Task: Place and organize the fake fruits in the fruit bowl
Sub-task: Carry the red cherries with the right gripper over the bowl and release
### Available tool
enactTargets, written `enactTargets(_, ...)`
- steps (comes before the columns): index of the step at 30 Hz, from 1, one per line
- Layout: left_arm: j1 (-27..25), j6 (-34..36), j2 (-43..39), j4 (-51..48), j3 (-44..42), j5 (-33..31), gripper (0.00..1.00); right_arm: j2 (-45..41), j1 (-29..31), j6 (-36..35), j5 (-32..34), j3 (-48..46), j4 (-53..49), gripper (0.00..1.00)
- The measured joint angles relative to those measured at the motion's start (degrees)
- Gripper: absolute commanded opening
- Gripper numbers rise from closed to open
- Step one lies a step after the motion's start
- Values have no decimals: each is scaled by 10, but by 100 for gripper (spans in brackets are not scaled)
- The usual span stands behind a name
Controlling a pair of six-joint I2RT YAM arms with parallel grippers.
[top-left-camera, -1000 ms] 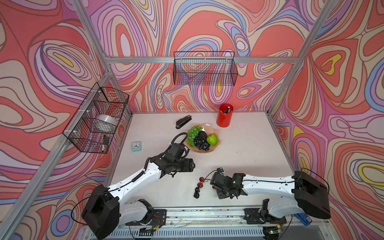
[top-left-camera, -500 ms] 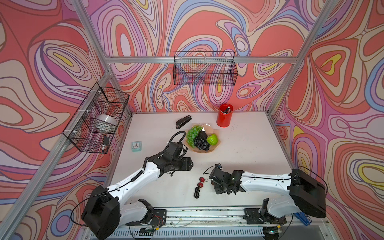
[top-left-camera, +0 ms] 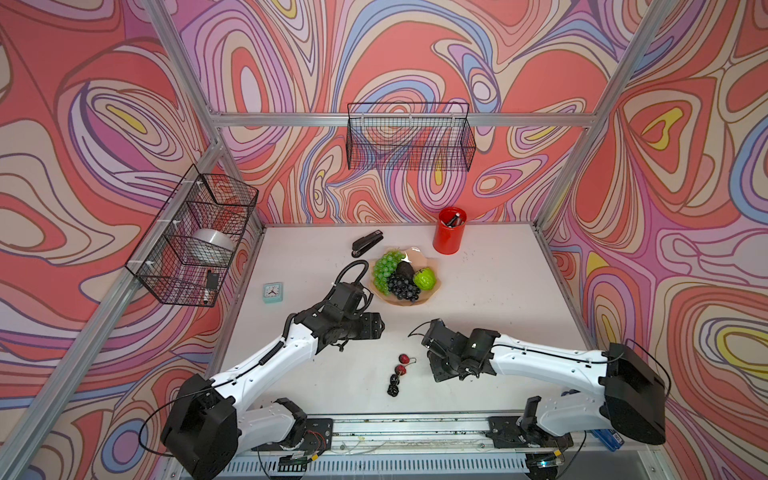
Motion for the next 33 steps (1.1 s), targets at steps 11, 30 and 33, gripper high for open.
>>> enactTargets(11, 5, -11, -54, -14, -17, -47, 78, 106, -250, -162, -191, 296, -38, 0)
enactTargets(30, 6, -20, -141, -51, -53, -109, 79, 562, -348, -281, -320, 794, -149, 0)
enactTargets(33, 6, -21, -141, -51, -54, -109, 79, 576, -355, -284, -325, 805, -168, 0)
